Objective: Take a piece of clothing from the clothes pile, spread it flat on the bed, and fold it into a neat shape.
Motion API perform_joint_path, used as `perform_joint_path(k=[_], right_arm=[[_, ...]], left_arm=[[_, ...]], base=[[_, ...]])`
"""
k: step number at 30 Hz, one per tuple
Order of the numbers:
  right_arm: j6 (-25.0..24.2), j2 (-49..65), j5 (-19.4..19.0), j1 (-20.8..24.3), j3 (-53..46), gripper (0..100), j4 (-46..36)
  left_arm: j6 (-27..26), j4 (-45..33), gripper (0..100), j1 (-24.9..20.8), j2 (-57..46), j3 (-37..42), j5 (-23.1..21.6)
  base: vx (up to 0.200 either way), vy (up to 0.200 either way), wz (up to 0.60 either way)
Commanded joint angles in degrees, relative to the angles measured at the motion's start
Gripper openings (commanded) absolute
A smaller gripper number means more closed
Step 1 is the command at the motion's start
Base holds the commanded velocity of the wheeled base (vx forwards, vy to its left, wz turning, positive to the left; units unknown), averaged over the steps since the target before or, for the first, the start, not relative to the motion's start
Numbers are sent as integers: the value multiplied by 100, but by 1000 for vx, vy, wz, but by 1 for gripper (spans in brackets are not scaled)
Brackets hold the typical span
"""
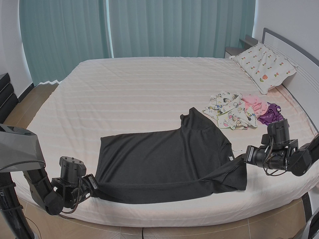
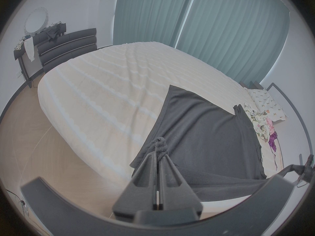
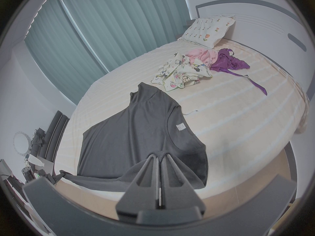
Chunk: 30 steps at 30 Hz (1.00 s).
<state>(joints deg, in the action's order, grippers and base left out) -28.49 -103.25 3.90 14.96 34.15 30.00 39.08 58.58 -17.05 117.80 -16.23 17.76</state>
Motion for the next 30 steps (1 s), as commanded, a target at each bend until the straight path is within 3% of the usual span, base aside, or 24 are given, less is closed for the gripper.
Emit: perform_joint_path(k=[1,8,30], right_arm=[[28,-538,23,-10,400,0,-3],[28,-1083,208,-142,866,0,6],[19,-1821,208,-213,1578,0,23]], left_arm=[[-41,14,0,106,376,-232,17],[-85,14,0,159,727,-531,17],[-191,5,0,334,1342,-1348,70]], base=[[0,0,0],[0,0,0],[0,0,0]])
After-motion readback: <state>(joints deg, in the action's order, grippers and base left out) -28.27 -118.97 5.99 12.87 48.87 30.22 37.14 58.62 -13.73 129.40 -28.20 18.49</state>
